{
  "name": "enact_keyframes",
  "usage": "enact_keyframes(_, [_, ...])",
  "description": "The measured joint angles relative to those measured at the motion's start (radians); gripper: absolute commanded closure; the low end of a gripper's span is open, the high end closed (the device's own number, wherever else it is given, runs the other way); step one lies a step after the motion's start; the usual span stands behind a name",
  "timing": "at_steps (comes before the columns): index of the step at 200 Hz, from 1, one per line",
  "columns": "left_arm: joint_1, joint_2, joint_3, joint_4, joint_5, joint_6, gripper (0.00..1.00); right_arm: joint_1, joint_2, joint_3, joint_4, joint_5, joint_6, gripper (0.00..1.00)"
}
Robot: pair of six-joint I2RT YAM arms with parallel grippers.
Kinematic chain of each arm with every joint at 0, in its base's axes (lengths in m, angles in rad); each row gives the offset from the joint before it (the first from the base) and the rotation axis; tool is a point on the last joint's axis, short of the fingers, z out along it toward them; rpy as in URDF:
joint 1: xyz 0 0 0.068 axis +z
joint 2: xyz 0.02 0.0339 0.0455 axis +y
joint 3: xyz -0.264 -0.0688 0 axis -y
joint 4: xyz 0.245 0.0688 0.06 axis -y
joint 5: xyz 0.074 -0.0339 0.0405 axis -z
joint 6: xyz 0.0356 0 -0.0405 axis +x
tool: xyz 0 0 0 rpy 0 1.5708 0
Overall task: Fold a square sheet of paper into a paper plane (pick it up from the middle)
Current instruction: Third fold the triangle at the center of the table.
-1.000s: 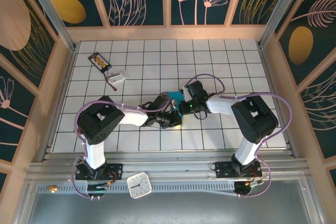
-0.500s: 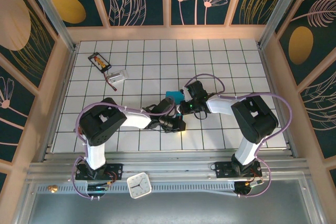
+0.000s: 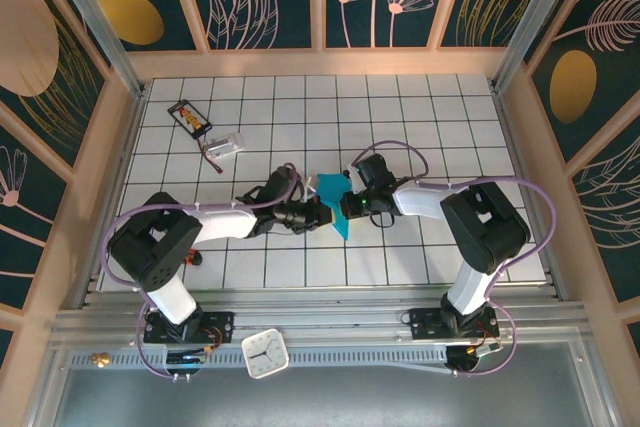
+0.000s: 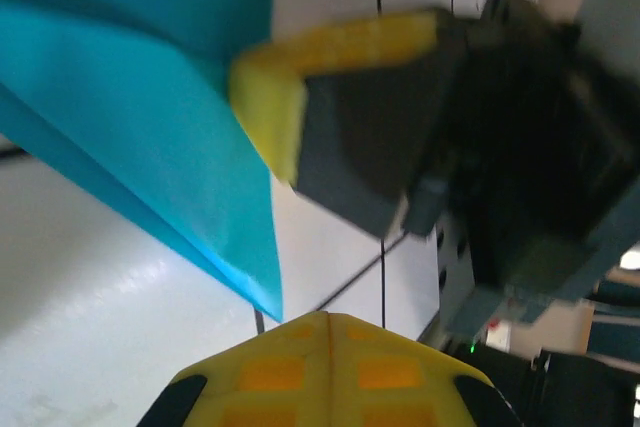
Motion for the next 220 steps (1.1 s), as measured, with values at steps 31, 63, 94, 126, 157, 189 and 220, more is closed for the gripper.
enact_keyframes(31, [0.029,0.074,0.064,-0.004,-0.007,0.0,1.0,0.0,0.0,0.0,0.0,0.0,0.0,1.0])
enact_keyframes(63, [0.029,0.147,0.144,-0.034,-0.01,0.026,1.0,0.0,0.0,0.0,0.0,0.0,0.0,1.0])
enact_keyframes(94, [0.029,0.184,0.204,-0.082,-0.013,0.071,1.0,0.0,0.0,0.0,0.0,0.001,0.0,1.0])
enact_keyframes(126, [0.038,0.198,0.235,-0.122,-0.011,0.106,1.0,-0.003,0.002,0.0,0.006,0.004,0.001,1.0])
enact_keyframes(157, [0.054,0.226,0.238,-0.135,-0.045,0.132,1.0,-0.004,0.002,0.0,0.007,0.003,0.0,1.0])
enact_keyframes(189, [0.076,0.245,0.233,-0.154,-0.067,0.143,1.0,-0.004,0.002,0.0,0.007,0.003,0.0,1.0])
enact_keyframes(220, [0.081,0.245,0.232,-0.154,-0.068,0.153,1.0,-0.004,0.002,0.0,0.007,0.003,0.0,1.0])
